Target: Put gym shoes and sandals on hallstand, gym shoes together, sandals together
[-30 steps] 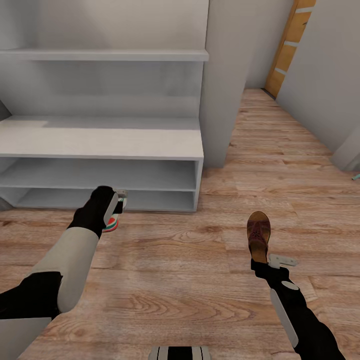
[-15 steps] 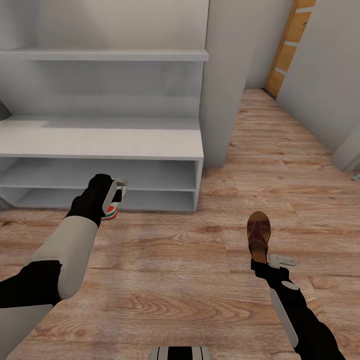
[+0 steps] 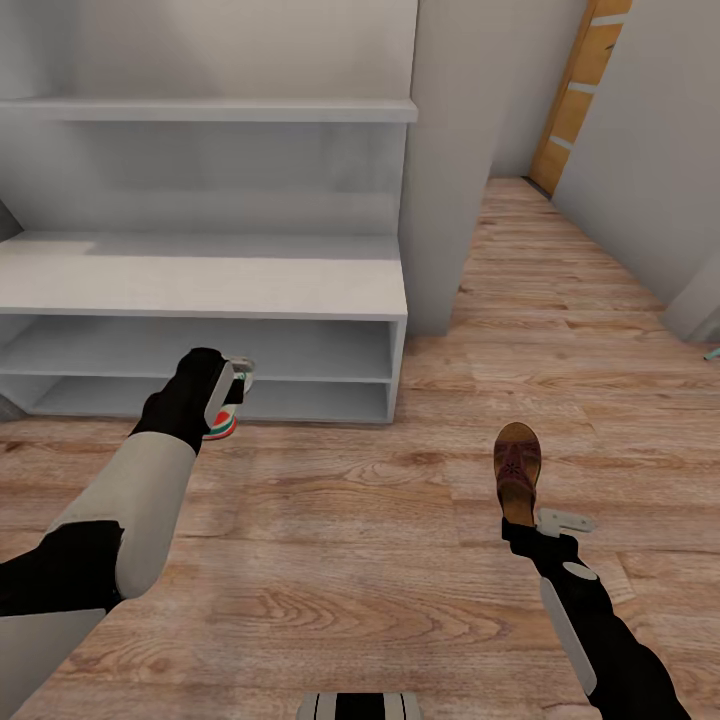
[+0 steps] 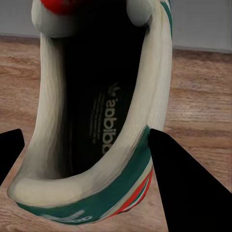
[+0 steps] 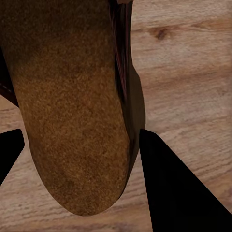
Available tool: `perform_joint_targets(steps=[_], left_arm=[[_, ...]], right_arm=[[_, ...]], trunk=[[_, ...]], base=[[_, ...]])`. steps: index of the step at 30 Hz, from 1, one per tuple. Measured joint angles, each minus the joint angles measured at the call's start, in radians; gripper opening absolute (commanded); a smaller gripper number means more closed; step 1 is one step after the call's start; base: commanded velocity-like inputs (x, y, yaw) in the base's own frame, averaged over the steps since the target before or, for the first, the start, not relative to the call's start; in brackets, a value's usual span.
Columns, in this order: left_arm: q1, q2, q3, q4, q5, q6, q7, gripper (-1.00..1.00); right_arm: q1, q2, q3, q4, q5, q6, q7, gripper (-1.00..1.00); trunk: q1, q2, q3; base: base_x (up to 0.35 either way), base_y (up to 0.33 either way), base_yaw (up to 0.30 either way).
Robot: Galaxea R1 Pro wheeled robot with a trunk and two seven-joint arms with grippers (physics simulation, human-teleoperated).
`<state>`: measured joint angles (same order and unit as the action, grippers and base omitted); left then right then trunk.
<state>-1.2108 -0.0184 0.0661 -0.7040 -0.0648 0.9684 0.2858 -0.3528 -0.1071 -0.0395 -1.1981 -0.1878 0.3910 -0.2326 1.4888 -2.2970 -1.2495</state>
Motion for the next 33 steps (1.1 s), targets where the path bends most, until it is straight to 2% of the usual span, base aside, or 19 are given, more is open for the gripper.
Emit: perform_joint_targets(steps=[20, 33], left_arm=[[0.004, 0.000, 0.005, 0.000, 0.004, -0.001, -0.003, -1.00], [0.010, 0.000, 0.005, 0.000, 0.003, -0.005, -0.003, -1.00]], right_arm=[[0.000, -0.002, 0.004, -0.002, 0.001, -0.001, 0.006, -1.00], [0.000, -0.002, 0.003, -0.001, 0.000, -0.001, 0.006, -1.00]], trunk=[[0.000, 0.000, 0.000], [0.000, 0.000, 0.000]], base=[[0.005, 0.000, 0.000], [0.290, 0.000, 0.000]])
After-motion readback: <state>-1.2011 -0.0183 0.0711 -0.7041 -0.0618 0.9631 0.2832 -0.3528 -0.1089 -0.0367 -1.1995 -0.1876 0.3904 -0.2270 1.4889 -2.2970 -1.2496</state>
